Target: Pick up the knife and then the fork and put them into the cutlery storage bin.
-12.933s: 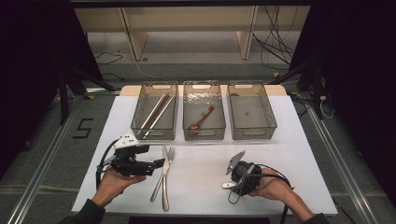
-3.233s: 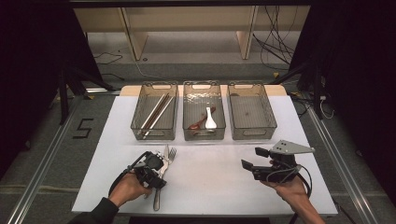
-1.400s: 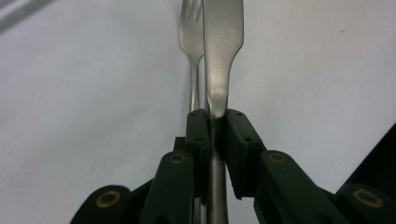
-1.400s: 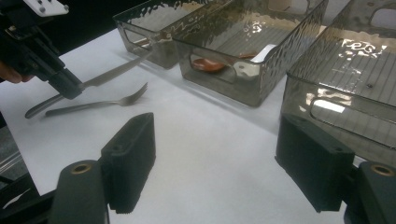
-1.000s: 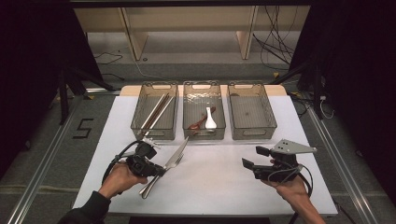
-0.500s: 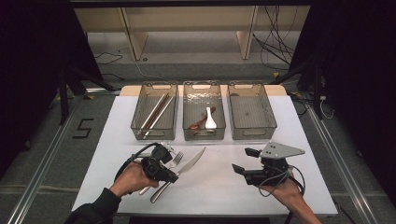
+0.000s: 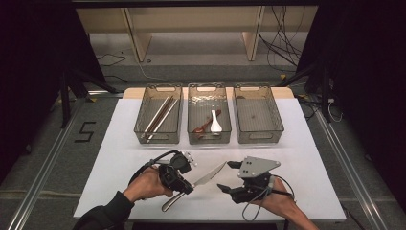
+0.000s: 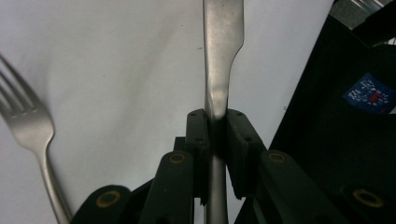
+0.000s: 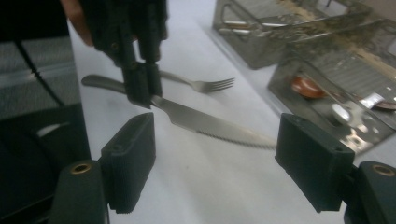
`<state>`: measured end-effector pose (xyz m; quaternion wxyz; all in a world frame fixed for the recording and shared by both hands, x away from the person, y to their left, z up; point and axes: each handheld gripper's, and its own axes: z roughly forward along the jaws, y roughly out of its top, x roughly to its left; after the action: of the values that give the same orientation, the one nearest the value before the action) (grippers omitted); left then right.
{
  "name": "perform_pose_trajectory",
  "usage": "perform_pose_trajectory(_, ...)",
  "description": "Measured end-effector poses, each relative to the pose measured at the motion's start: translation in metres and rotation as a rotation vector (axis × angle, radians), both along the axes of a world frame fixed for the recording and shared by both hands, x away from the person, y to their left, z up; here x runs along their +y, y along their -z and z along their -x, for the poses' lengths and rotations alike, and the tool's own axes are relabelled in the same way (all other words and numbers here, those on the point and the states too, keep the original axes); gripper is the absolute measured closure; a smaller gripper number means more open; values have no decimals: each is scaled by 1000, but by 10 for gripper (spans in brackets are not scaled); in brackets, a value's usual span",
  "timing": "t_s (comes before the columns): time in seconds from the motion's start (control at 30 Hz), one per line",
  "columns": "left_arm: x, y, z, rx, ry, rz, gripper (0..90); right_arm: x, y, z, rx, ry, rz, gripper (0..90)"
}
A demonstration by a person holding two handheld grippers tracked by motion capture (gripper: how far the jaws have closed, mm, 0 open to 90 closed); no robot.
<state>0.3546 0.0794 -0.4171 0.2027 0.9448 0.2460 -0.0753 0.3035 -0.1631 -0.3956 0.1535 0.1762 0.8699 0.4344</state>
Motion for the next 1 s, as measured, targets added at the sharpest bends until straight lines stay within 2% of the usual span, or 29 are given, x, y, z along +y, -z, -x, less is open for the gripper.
perform_pose_trajectory(0.2,-12,-1,4,9,47,-13,798,23,9,5,-57,-99,121,303)
perform_pose_trajectory(0.43,-19,-4,5,20,82,-15,797,44,20,8,-99,-174,230,317)
perform_pose_trajectory(0.67,-23,-3,8,36,112,-25,797,51,27,9,-144,-205,300,369)
perform_pose_trajectory(0.83,-25,-3,9,46,120,-20,797,53,30,11,-149,-227,336,437)
perform_pose_trajectory(1.0,-27,-2,9,58,135,-24,797,55,35,13,-176,-249,385,492)
